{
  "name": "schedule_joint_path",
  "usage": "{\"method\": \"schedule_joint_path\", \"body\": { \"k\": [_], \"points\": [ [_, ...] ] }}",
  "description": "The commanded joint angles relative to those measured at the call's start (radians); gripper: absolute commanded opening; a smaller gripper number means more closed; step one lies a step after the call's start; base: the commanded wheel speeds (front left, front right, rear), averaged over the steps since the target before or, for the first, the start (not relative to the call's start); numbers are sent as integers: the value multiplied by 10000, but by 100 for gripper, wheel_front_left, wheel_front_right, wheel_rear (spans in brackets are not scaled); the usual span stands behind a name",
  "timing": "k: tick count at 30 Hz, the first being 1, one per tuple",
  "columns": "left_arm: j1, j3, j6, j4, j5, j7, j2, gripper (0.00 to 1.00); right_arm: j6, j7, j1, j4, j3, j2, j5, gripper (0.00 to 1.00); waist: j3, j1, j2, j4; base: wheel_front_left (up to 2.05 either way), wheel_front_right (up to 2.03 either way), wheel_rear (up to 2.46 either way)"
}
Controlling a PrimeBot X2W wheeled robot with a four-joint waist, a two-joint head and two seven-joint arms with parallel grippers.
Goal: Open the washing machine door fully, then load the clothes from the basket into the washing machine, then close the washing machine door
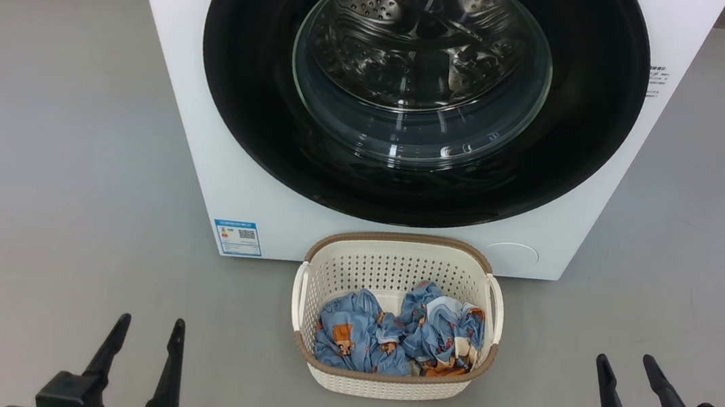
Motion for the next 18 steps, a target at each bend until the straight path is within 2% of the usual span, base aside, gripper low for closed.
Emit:
{"method": "schedule_joint_path", "body": {
  "k": [1, 13, 18],
  "points": [
    [-257, 333, 40, -177, 54, -105, 116, 100, -11, -124, -59, -270, 161, -175, -140, 100, -6, 0, 0, -8, 0, 0, 0],
    [-278, 376, 142, -93, 241, -105, 116, 100, -11, -124, -26, -291, 34, -76, -149, 100, -33, 0, 0, -33, 0, 0, 0],
    [-269, 341, 193, -183, 500, -105, 116, 100, -11, -124, -31, -321, 21, -72, -153, 100, -31, 0, 0, -32, 26, 26, -52]
  ]
}}
